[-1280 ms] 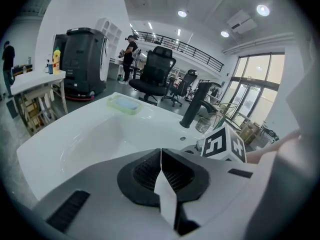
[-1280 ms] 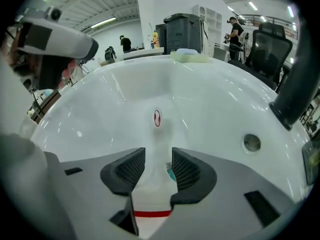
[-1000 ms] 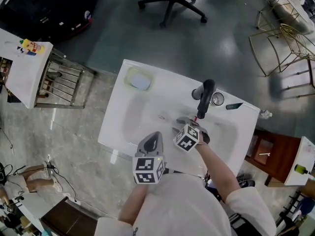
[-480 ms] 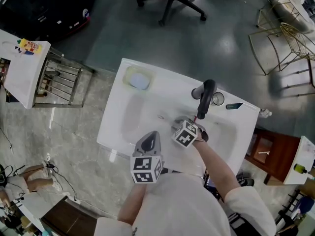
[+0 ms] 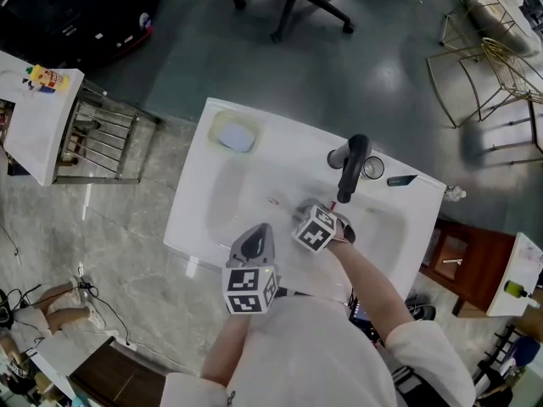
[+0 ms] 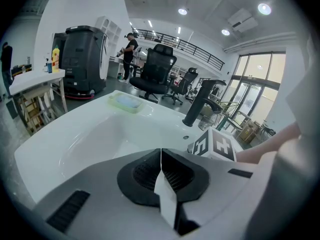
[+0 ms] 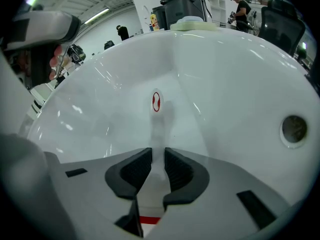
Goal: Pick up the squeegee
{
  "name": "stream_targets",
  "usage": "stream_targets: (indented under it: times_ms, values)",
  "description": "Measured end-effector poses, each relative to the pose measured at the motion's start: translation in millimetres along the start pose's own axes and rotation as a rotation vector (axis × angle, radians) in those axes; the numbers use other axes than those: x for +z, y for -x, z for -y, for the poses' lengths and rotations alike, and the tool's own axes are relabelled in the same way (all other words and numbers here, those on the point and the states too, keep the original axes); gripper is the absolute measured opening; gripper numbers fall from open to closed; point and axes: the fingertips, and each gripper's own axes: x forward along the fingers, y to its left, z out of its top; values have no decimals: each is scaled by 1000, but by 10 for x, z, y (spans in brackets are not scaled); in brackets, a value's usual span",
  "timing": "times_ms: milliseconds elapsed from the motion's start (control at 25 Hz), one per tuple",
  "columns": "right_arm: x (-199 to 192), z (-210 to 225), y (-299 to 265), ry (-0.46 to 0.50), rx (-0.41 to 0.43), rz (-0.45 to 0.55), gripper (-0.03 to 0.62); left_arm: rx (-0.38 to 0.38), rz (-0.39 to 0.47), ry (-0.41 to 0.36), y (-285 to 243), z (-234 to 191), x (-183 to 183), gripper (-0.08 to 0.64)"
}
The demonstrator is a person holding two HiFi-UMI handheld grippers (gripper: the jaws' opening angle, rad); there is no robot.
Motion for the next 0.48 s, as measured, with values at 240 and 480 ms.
stream_targets:
  times_ms: [240, 480]
  values:
    - [-16, -4, -5, 16, -18, 12, 95, 12, 3, 4, 36, -40, -4, 27]
    - [-4, 23, 39, 5, -49, 34, 94, 24, 8, 10, 76, -71, 2, 26]
